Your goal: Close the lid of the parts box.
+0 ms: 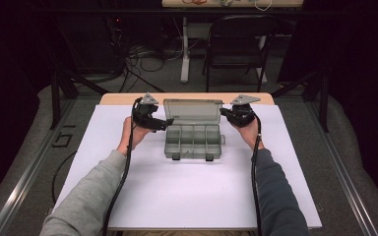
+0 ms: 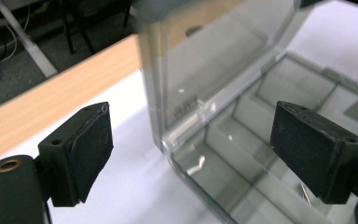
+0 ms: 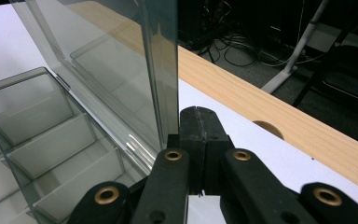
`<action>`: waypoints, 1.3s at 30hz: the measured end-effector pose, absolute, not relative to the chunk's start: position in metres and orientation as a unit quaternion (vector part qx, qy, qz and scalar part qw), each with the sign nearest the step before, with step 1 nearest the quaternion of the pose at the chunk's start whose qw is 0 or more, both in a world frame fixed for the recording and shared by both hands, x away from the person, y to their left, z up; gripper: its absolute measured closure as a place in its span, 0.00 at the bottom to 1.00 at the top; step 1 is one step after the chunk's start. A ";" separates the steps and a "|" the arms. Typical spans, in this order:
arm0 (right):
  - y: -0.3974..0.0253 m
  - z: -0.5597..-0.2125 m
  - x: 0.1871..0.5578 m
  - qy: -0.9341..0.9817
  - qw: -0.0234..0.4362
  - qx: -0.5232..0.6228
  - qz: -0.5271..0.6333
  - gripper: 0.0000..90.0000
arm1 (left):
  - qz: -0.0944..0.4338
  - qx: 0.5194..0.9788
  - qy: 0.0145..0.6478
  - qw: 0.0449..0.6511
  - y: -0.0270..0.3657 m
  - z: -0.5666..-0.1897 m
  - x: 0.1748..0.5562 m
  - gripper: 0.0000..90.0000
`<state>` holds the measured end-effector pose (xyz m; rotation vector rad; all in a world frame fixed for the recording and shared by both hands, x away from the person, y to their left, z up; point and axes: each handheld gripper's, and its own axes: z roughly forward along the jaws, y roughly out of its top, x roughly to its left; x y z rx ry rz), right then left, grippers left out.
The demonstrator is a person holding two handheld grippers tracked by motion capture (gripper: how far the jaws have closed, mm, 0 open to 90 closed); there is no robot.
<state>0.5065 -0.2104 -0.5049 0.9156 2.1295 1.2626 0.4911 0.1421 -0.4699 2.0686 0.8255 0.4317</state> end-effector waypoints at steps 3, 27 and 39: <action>-0.210 -0.505 0.507 0.781 0.248 0.337 0.463 1.00 | 0.181 0.829 0.326 0.418 0.140 -0.464 0.500 0.18; -0.222 -0.472 0.484 0.784 0.251 0.346 0.450 0.57 | 0.198 0.834 0.300 0.419 0.128 -0.468 0.506 0.70; -0.196 -0.437 0.479 0.786 0.250 0.330 0.458 0.55 | 0.195 0.835 0.299 0.418 0.128 -0.468 0.505 0.70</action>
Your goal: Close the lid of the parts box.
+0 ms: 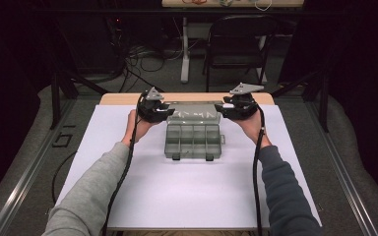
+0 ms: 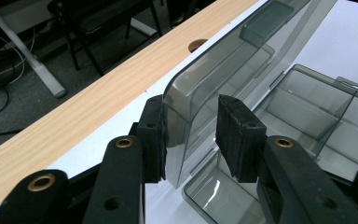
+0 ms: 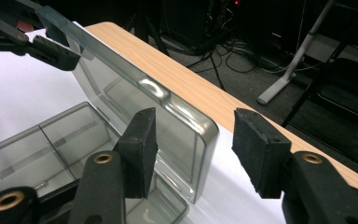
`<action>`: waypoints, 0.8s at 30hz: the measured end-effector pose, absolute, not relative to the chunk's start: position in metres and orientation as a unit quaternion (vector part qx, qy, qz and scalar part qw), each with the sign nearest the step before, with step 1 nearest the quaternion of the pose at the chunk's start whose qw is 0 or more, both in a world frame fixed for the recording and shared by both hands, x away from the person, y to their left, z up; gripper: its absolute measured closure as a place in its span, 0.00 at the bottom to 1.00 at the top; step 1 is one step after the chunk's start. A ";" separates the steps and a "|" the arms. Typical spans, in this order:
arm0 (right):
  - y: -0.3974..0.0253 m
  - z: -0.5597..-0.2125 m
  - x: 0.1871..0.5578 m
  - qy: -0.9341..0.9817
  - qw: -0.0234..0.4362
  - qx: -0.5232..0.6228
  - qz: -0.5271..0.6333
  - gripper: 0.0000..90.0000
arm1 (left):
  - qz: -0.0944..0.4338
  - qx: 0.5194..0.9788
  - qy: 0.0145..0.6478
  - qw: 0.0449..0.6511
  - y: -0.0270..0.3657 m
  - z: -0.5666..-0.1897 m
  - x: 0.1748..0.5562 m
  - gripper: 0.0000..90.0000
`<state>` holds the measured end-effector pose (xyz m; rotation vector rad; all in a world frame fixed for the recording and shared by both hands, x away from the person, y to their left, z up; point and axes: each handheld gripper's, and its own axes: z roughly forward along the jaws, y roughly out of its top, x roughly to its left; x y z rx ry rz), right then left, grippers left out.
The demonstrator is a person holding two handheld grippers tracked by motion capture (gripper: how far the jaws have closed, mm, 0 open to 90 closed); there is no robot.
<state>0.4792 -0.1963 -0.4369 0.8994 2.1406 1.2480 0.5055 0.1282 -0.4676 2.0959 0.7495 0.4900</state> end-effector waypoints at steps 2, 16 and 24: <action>-0.192 -0.435 0.480 0.789 0.246 0.329 0.457 0.57 | 0.195 0.837 0.297 0.417 0.128 -0.467 0.505 0.70; -0.190 -0.441 0.477 0.800 0.227 0.327 0.449 0.65 | 0.194 0.840 0.291 0.414 0.129 -0.469 0.499 0.70; -0.190 -0.445 0.467 0.801 0.224 0.320 0.453 0.64 | 0.196 0.842 0.285 0.413 0.128 -0.470 0.493 0.69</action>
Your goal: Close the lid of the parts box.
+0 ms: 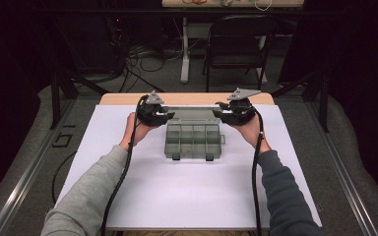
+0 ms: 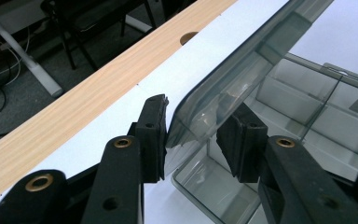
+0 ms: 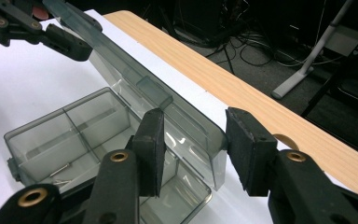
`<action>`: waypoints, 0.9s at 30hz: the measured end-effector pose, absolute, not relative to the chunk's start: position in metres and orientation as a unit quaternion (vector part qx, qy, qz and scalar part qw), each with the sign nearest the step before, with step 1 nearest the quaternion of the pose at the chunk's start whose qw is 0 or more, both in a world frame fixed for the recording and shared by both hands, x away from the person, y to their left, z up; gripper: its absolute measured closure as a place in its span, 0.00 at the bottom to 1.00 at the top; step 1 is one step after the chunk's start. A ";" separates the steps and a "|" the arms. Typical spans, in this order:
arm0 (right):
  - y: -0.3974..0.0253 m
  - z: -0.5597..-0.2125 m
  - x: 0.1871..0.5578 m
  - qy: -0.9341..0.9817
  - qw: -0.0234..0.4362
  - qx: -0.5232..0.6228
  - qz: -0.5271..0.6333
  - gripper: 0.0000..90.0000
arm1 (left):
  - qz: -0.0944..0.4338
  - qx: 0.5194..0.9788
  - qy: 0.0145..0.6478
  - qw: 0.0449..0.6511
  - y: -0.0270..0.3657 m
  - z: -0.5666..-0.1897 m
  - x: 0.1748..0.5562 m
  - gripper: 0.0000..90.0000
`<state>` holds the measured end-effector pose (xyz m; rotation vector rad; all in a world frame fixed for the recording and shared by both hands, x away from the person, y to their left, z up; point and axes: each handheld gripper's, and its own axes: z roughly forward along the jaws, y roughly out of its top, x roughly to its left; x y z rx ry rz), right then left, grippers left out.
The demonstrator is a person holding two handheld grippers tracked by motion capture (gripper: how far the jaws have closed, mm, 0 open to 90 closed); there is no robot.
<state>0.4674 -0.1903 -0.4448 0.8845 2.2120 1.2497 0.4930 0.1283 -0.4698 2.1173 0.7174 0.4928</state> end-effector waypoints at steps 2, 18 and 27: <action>-0.190 -0.446 0.464 0.802 0.226 0.317 0.454 0.64 | 0.195 0.846 0.283 0.409 0.128 -0.470 0.491 0.69; -0.187 -0.460 0.442 0.807 0.237 0.303 0.449 0.61 | 0.194 0.844 0.280 0.414 0.130 -0.477 0.477 0.67; -0.187 -0.464 0.436 0.811 0.230 0.297 0.449 0.60 | 0.202 0.844 0.274 0.416 0.129 -0.482 0.472 0.65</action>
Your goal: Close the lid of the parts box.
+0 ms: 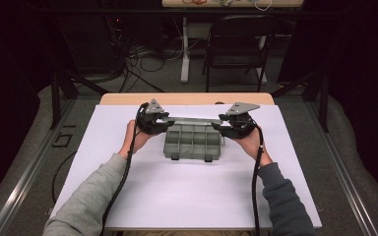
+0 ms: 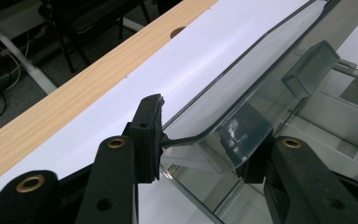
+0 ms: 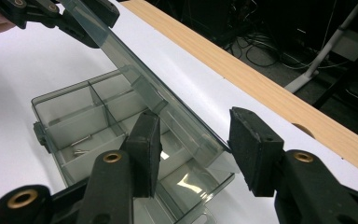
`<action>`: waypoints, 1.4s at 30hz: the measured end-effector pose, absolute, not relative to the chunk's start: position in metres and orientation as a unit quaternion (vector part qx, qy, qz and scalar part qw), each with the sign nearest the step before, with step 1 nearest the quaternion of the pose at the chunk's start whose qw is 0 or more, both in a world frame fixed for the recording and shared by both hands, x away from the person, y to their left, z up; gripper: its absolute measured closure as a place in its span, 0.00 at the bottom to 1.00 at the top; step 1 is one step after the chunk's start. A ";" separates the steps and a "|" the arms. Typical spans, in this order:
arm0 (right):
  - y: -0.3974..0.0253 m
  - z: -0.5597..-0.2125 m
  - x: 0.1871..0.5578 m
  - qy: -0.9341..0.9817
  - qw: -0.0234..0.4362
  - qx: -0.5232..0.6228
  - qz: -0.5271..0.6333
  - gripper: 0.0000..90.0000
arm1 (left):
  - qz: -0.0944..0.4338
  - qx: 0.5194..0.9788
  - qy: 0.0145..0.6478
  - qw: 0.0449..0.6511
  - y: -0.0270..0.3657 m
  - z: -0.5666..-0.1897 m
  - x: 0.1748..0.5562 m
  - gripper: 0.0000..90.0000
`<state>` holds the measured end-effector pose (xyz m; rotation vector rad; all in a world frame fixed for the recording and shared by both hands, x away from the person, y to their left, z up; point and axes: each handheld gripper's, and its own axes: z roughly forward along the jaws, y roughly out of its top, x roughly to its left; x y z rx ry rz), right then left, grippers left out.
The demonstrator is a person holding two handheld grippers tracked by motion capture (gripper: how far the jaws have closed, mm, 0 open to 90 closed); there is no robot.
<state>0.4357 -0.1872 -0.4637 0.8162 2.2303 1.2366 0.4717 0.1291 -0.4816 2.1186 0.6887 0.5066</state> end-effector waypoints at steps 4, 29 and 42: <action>-0.188 -0.465 0.435 0.811 0.229 0.296 0.450 0.59 | 0.204 0.843 0.274 0.417 0.129 -0.483 0.470 0.65; -0.189 -0.476 0.428 0.822 0.220 0.275 0.447 0.54 | 0.203 0.846 0.263 0.417 0.131 -0.490 0.460 0.62; -0.188 -0.478 0.427 0.824 0.221 0.275 0.443 0.53 | 0.162 0.857 0.263 0.412 0.133 -0.486 0.455 0.31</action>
